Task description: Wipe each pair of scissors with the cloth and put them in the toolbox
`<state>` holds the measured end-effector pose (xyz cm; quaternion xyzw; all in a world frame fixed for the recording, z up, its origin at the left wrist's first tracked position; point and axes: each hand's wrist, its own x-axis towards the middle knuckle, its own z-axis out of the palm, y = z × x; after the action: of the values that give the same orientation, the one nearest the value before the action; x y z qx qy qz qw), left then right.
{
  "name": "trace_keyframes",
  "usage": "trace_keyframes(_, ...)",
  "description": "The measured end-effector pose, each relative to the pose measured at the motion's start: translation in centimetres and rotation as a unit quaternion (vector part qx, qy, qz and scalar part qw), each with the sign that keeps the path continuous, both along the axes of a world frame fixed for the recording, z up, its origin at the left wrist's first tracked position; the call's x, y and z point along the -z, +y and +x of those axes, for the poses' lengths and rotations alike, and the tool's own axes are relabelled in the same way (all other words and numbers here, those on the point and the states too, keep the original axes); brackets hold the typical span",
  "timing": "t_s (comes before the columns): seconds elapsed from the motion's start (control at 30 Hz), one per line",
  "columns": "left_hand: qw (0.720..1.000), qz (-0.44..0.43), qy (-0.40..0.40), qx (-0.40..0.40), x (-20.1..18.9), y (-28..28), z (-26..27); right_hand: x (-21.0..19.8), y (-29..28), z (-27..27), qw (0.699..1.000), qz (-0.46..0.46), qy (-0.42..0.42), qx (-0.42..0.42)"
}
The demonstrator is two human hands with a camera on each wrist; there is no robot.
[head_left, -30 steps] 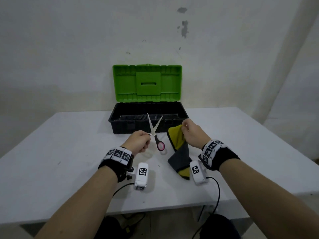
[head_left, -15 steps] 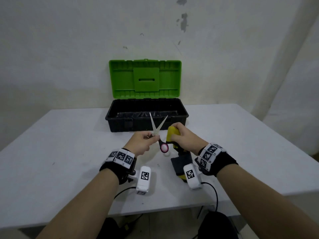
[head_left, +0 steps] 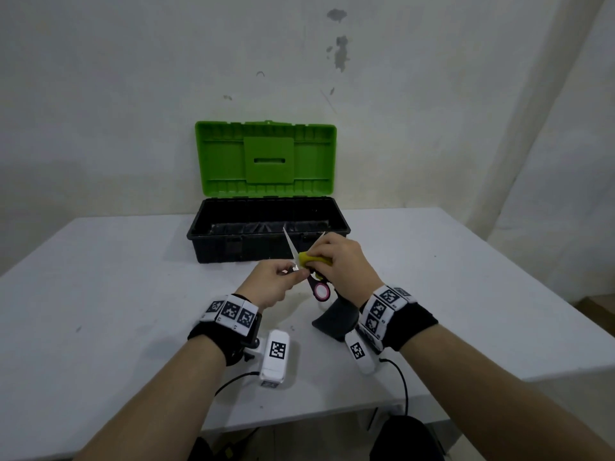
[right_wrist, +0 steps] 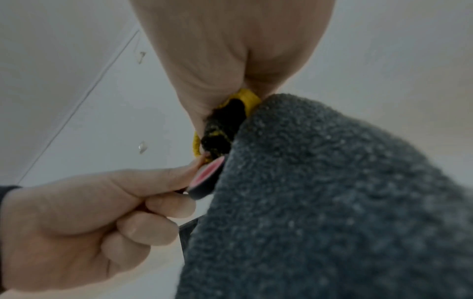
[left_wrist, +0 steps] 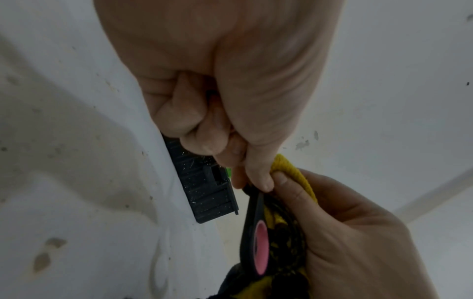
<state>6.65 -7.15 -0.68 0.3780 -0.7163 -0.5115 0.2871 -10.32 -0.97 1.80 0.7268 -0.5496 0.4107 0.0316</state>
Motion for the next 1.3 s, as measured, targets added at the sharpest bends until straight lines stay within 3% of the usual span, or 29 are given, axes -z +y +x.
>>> trace_keyframes(0.2,0.998,-0.059,-0.025,0.01,0.5,-0.2,-0.1,0.6,0.5,0.3,0.996,0.012,0.085,-0.009)
trace_keyframes(0.33,0.994,-0.092,-0.063,-0.008,0.8,-0.3,-0.1,0.6,0.4,0.5,0.99,0.015,0.135,0.03)
trace_keyframes(0.53,0.993,-0.096,-0.064,-0.016,0.1,0.0,0.2,-0.9,-0.2,-1.4,0.989,0.022,0.043,0.141)
trace_keyframes(0.6,0.993,-0.09,-0.068,-0.021,0.2,-0.1,0.3,-1.3,0.1,-1.6,0.991,-0.001,0.011,0.136)
trace_keyframes(0.67,0.993,-0.092,-0.072,-0.03,0.1,-0.1,0.2,-1.3,0.6,-0.6,0.995,0.007,0.046,0.088)
trace_keyframes(0.73,0.99,-0.105,-0.088,-0.034,-0.2,0.0,-0.1,-0.9,1.0,0.6,0.988,0.05,0.132,0.054)
trace_keyframes(0.87,0.985,-0.132,-0.112,-0.023,-0.7,0.4,-0.2,-1.0,0.5,0.6,0.977,0.104,0.173,0.072)
trace_keyframes(1.0,0.995,-0.075,-0.065,-0.017,-0.5,0.2,0.2,-1.9,-0.1,-1.5,0.983,0.059,0.087,0.153)
trace_keyframes(1.07,1.0,-0.005,-0.027,-0.012,-0.6,0.3,0.2,-1.8,0.5,-1.3,0.991,0.021,0.061,0.114)
trace_keyframes(1.17,0.999,0.048,-0.004,0.006,-0.8,0.6,0.0,-0.9,2.0,0.4,0.991,0.027,0.127,0.0)
trace_keyframes(1.3,0.999,0.048,0.007,0.015,-0.8,1.1,-0.3,-0.7,1.2,-0.6,0.992,0.013,0.124,0.035)
